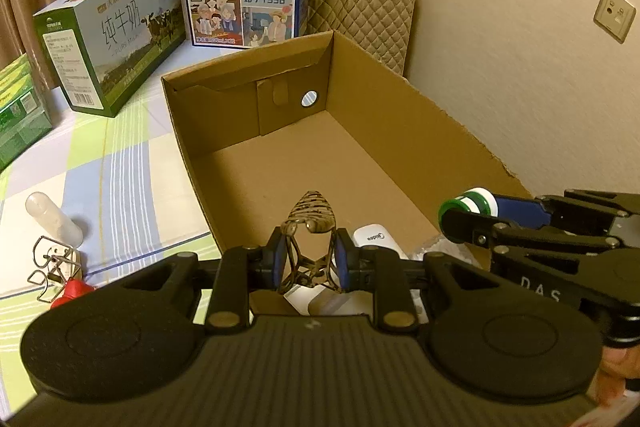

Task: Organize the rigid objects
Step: 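Open left tool dropping the rope piece while right tool releases the bottle into the box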

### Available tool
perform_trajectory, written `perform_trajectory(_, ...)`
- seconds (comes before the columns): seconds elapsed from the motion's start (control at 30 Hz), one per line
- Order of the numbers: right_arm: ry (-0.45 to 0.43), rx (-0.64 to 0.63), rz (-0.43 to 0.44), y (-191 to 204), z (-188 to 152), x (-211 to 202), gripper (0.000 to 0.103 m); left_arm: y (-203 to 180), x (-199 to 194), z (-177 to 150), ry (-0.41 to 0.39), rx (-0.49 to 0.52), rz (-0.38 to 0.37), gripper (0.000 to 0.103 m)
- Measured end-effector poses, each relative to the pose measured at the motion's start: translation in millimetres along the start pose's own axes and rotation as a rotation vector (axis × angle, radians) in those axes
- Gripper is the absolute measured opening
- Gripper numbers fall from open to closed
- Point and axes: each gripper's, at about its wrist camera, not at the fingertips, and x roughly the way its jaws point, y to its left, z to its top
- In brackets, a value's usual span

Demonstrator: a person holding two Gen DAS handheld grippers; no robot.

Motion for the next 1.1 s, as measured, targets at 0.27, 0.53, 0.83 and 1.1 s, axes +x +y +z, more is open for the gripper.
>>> perform_trajectory(0.27,-0.005,0.000,0.000,-0.6,-0.6,-2.0,0.028,1.1,-2.0,3.5,-0.015,0.009,0.011,0.022)
perform_trajectory(0.53,-0.006,0.001,0.003,4.5,1.1,-2.5,0.028,7.0,-11.0,1.9,-0.027,-0.002,0.018,0.022)
perform_trajectory(0.83,-0.003,0.006,0.005,6.9,-0.8,-1.7,0.028,6.0,-16.8,-3.6,-0.028,-0.003,0.015,0.022)
perform_trajectory(1.1,-0.002,0.007,0.005,7.5,-1.5,-1.0,0.029,6.0,-18.4,-4.6,-0.032,-0.006,0.016,0.022)
